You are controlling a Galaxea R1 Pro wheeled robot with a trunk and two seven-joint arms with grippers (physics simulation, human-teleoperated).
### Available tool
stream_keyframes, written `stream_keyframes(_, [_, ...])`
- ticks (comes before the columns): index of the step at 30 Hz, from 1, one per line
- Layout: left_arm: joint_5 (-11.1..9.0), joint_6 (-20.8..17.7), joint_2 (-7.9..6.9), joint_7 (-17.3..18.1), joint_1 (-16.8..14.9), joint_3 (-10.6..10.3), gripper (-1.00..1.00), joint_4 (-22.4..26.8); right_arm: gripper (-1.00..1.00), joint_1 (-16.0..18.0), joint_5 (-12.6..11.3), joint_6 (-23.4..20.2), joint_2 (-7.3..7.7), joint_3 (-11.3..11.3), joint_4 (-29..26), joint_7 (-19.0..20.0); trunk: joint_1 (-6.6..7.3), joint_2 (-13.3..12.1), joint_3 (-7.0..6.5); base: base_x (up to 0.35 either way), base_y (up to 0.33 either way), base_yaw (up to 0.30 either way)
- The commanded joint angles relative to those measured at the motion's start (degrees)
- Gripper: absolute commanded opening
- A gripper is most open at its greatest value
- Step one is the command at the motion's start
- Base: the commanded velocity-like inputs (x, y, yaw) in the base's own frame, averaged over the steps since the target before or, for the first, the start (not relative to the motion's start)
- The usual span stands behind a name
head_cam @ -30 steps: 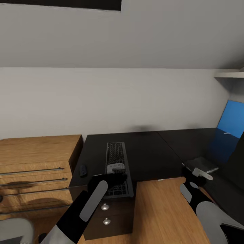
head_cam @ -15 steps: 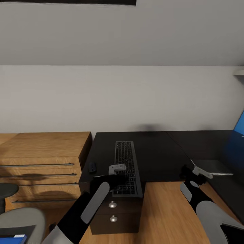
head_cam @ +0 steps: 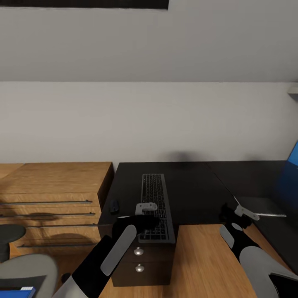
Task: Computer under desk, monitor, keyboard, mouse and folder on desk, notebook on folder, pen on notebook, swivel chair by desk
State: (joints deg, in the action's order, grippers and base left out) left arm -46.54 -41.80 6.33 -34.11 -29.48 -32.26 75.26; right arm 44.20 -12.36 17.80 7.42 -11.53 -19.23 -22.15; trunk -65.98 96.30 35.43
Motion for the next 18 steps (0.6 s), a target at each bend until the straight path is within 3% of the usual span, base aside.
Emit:
stream_keyframes(1, [-0.6, 0.0, -0.01, -0.6, -0.1, -0.1, 1.00, 0.1, 1.00, 0.0, -1.7, 0.3, 0.00, -0.3, 2.0, 0.1, 0.23, -0.4, -0.12, 0.000, 0.000, 0.001])
stream_keyframes(18, [-0.6, 0.0, 0.07, -0.6, -0.1, -0.1, 1.00, 0.1, 1.00, 0.0, -1.5, -0.1, -0.33, -0.1, -0.4, -0.1, 3.96, -7.2, -3.17, 0.000, 0.000, 0.000])
